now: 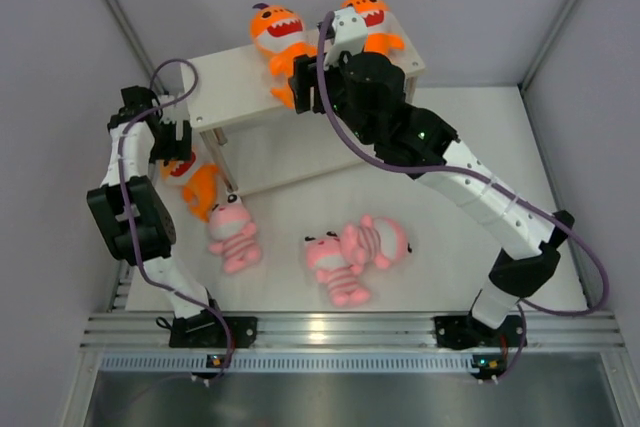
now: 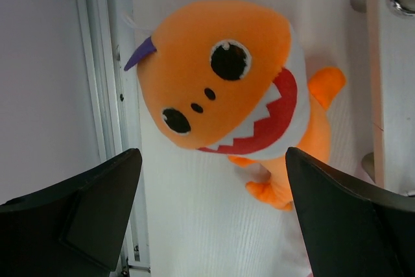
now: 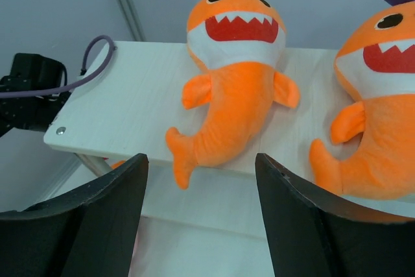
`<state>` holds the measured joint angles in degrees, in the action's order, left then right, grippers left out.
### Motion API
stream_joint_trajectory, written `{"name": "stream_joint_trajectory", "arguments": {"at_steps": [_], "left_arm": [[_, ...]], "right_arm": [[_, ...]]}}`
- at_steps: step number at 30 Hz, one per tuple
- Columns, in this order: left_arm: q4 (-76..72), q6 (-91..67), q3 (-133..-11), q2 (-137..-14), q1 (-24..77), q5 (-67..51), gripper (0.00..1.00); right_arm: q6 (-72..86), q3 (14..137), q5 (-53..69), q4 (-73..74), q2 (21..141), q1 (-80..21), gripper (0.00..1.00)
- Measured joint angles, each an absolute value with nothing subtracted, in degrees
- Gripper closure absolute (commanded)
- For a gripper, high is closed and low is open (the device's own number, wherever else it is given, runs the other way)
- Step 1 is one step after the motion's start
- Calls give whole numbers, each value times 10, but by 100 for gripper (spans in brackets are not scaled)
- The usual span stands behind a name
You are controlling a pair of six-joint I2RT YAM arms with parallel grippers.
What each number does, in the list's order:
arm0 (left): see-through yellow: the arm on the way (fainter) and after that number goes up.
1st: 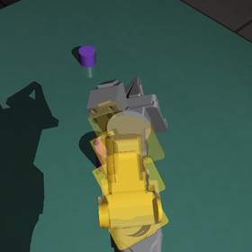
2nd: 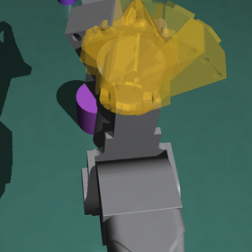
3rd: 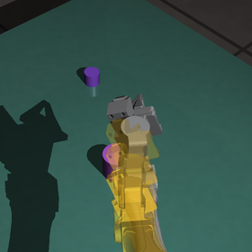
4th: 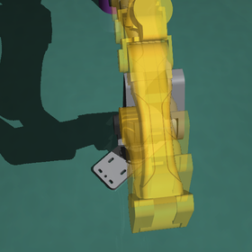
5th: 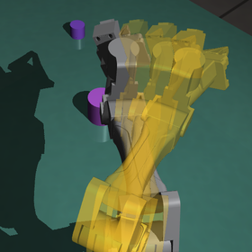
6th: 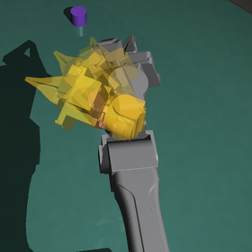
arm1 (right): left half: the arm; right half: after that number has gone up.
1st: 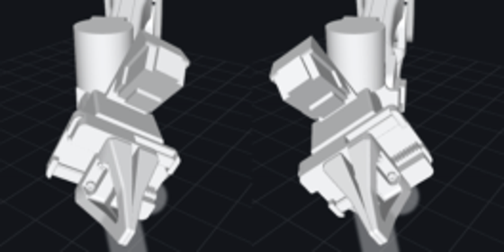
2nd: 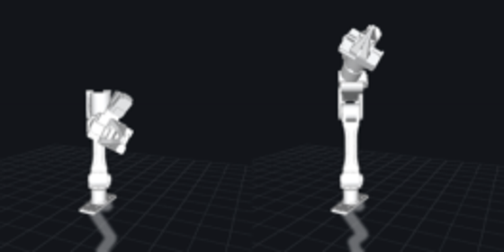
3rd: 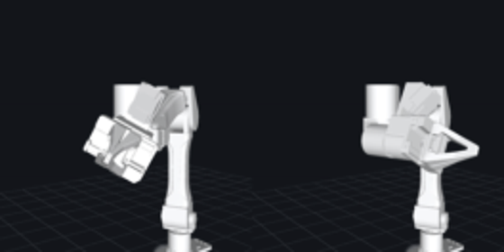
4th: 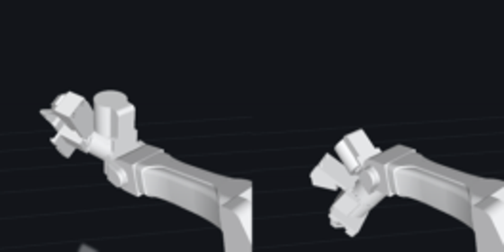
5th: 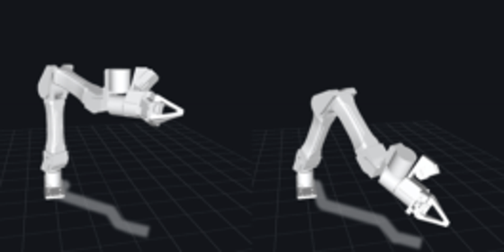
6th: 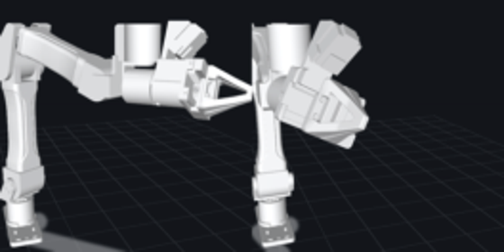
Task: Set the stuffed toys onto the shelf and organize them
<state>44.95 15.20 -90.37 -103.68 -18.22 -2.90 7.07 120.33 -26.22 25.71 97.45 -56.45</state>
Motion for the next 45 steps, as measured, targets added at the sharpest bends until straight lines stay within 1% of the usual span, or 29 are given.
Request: {"name": "stream_joint_trajectory", "arguments": {"at_steps": [7, 10, 11, 12, 13, 14, 16, 17, 20, 24, 32, 37, 41, 45], "left_arm": [[442, 153, -915, -1082, -182, -25, 1], [434, 154, -915, -1093, -182, -20, 4], [427, 154, -913, -1100, -182, -15, 10], [418, 155, -909, -1106, -182, -11, 18], [408, 156, -902, -1112, -182, -7, 29], [400, 157, -896, -1116, -182, -5, 53], [388, 161, -884, -1120, -182, -3, 75], [385, 163, -879, -1119, -182, -4, 100], [372, 168, -860, -1105, -182, -1, 100], [349, 178, -804, -1062, -183, 11, 100], [373, 210, -678, -901, -185, 47, 100], [408, 224, -670, -764, -185, 43, 100], [448, 228, -679, -678, -185, 29, 100], [504, 229, -703, -623, -185, 26, 100]], "right_arm": [[49, 1153, -263, 232, 933, -580, 32], [38, 1124, -263, 223, 923, -584, 32], [35, 1117, -263, 223, 922, -585, 32], [32, 1113, -263, 222, 922, -585, 32], [30, 1109, -264, 223, 922, -586, 32], [29, 1106, -266, 222, 922, -587, 32], [26, 1098, -270, 220, 921, -589, 32], [26, 1094, -271, 219, 920, -590, 32], [24, 1092, -273, 219, 920, -595, 32], [16, 1092, -276, 218, 920, -605, 32], [-19, 1080, -281, 210, 911, -652, 32], [-52, 1045, -271, 185, 888, -701, 31], [-59, 1010, -208, 156, 873, -734, 29], [-49, 970, -125, 125, 867, -754, 27]]}}
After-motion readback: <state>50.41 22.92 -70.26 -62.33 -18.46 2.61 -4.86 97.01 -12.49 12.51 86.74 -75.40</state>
